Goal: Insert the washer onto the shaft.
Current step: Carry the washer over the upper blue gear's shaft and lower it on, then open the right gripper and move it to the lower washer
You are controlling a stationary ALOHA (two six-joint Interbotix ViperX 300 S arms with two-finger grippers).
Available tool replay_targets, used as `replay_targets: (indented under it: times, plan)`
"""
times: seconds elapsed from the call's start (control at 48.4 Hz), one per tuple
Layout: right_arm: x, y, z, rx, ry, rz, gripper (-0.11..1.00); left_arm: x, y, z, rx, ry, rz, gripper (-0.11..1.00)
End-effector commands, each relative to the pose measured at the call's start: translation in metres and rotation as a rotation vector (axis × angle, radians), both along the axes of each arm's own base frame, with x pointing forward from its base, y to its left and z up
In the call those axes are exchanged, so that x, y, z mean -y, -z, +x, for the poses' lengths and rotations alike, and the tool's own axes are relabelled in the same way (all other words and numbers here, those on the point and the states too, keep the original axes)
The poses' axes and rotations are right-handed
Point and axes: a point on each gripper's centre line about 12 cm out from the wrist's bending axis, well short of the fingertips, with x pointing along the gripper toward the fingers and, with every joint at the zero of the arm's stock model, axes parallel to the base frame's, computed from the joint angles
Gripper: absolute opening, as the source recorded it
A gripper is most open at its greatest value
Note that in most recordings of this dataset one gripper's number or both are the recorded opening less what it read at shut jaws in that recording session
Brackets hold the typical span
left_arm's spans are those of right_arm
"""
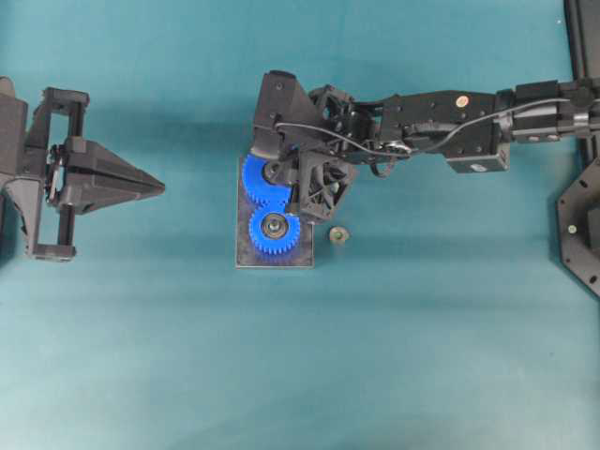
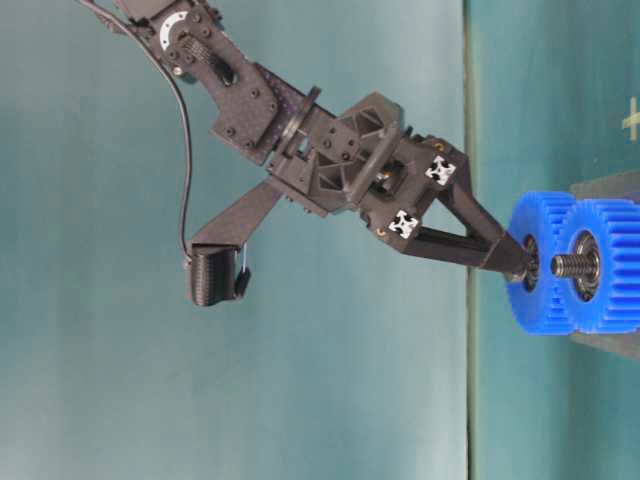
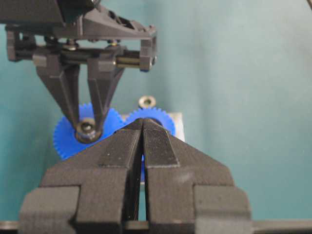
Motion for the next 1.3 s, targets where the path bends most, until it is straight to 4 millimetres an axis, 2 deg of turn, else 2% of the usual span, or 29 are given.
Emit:
replay_targets:
  times: [0.0, 0.248, 0.393, 0.455, 0.579, 0.703, 0.786, 0.931, 1.096, 1.282]
  plan:
    - [0.001, -0.015, 0.005, 0.042, -0.006, -0.010, 0.31, 0.000, -0.006, 0.001, 0.025, 0.002, 0.000, 0.00]
    - [0.004, -0.026, 0.005, 0.063, 0.004, -0.012, 0.35, 0.000, -0.006, 0.001, 0.035, 0.002, -0.001, 0.00]
    - [0.003, -0.040, -0.004, 0.095, -0.001, -0.021, 0.77, 0.000, -0.005, 0.000, 0.034, 0.002, -0.001, 0.00]
    - [0.002, -0.044, -0.010, 0.102, 0.000, -0.022, 0.89, 0.000, -0.005, 0.000, 0.032, 0.002, -0.001, 0.00]
    - [-0.004, -0.045, -0.024, 0.089, -0.008, -0.017, 0.83, 0.000, -0.005, 0.000, 0.034, 0.001, -0.004, 0.00]
    - [-0.022, -0.038, -0.039, 0.057, -0.044, -0.005, 0.82, 0.000, -0.006, 0.001, 0.037, -0.001, -0.009, 0.00]
    - [-0.037, -0.028, -0.049, 0.033, -0.068, 0.010, 0.81, 0.000, -0.006, 0.001, 0.037, -0.001, -0.009, 0.00]
    - [-0.059, 0.001, -0.065, -0.016, -0.090, 0.044, 0.80, 0.000, -0.006, 0.001, 0.037, -0.001, -0.011, 0.00]
    - [-0.065, 0.026, -0.077, -0.002, -0.069, 0.062, 0.80, 0.000, -0.008, 0.001, 0.041, -0.001, -0.013, 0.00]
    - [-0.063, 0.035, -0.079, 0.040, -0.042, 0.071, 0.80, 0.000, -0.011, 0.002, 0.047, -0.001, -0.011, 0.00]
